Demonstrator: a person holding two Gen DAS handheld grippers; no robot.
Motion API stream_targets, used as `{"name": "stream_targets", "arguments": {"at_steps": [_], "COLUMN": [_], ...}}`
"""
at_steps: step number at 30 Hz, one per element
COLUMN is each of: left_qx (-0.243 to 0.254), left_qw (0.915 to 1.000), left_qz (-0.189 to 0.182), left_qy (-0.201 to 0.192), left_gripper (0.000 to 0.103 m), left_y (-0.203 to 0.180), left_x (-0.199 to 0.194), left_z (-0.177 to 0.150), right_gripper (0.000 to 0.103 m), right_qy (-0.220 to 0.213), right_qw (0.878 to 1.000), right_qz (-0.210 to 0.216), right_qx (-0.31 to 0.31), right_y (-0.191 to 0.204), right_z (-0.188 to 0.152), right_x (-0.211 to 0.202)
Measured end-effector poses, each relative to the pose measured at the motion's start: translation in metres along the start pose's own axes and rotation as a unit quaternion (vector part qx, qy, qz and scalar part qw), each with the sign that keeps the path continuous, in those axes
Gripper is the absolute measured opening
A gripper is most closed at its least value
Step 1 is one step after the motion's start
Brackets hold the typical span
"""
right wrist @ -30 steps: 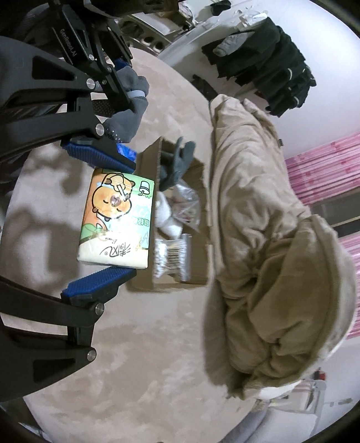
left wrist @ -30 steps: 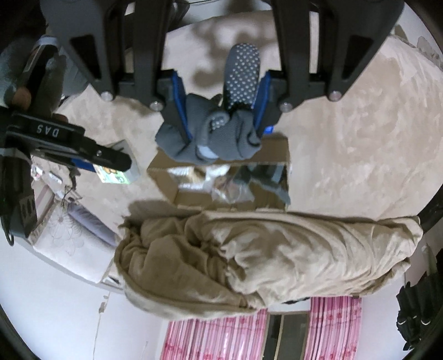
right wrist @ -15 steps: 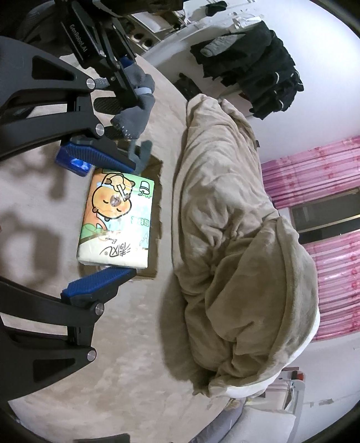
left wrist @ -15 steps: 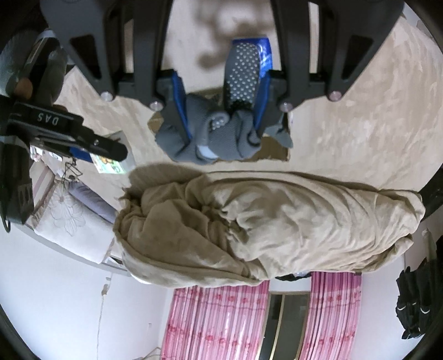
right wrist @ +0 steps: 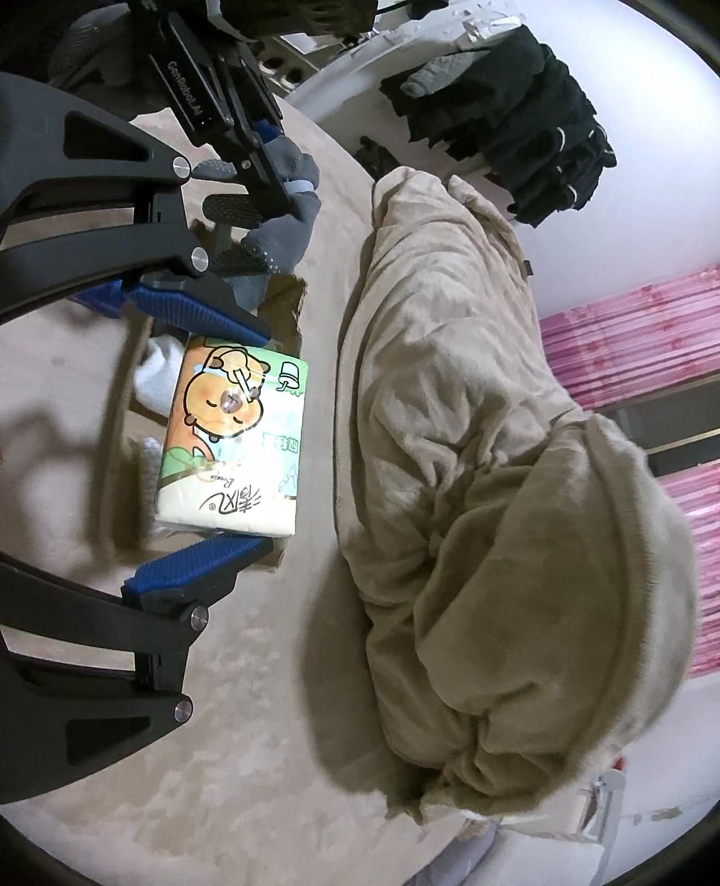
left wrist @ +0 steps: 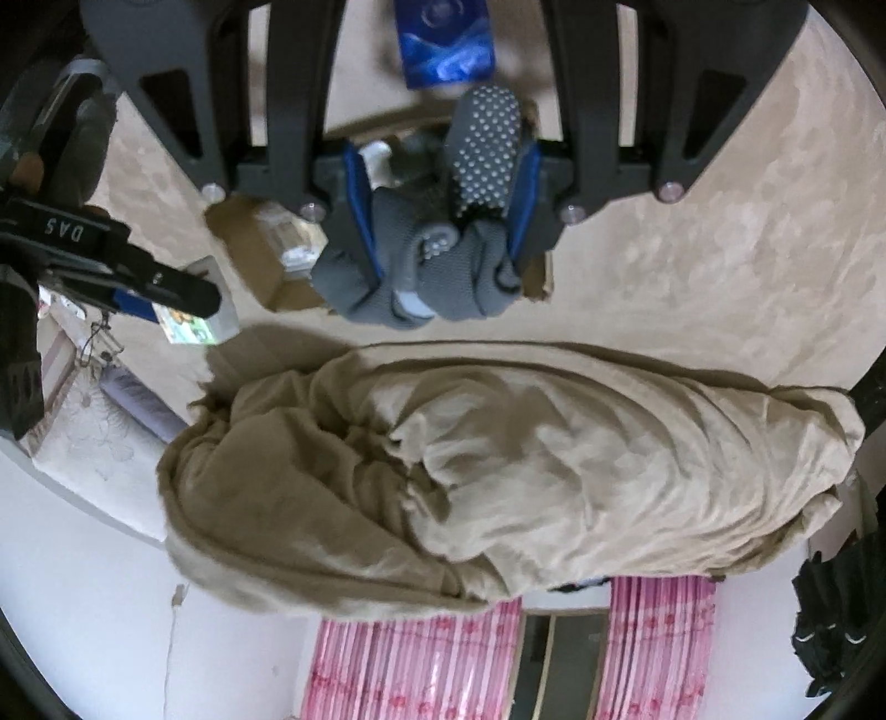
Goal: Organize objects
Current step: 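Place the dotted gloves in the box with the left tool while the right tool places the tissue pack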
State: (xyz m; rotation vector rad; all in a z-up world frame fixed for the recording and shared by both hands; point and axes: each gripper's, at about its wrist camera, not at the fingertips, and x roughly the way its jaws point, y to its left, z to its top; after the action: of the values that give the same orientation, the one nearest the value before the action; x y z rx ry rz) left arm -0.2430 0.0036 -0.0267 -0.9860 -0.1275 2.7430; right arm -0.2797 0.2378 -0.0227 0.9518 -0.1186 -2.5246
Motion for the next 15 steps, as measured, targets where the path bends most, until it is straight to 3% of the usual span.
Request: {"name": "stream_targets", "arguments": {"at_steps": [4, 10, 15], "left_qx": [-0.002, -0.023, -0.026], "left_qw": [0.9994, 0.9969, 0.9951], "left_qz": [-0.01, 0.016, 0.031], "left_qy": [0.032, 0.074, 0.09], "left_gripper": [0.043, 0.044, 0.048], "left_y": [0.007, 0.02, 0.026], "left_x": [0.035, 0.083, 0.097], "left_z": [0.002, 0.0, 0.0], "right_gripper": [0.071, 0.071, 0.072], "right_qy": [0.02, 0.051, 0.069], "right_qw": [1.0, 0.998, 0.997], "right_qz": [0.005, 0.005, 0.003], "right_qx": [0.003, 0.026, 0.04], "right_y": [-0.003, -0.018, -0.026], "right_z": [0.001, -0.006, -0.015], "right_x": [0.035, 0.079, 0.093]}}
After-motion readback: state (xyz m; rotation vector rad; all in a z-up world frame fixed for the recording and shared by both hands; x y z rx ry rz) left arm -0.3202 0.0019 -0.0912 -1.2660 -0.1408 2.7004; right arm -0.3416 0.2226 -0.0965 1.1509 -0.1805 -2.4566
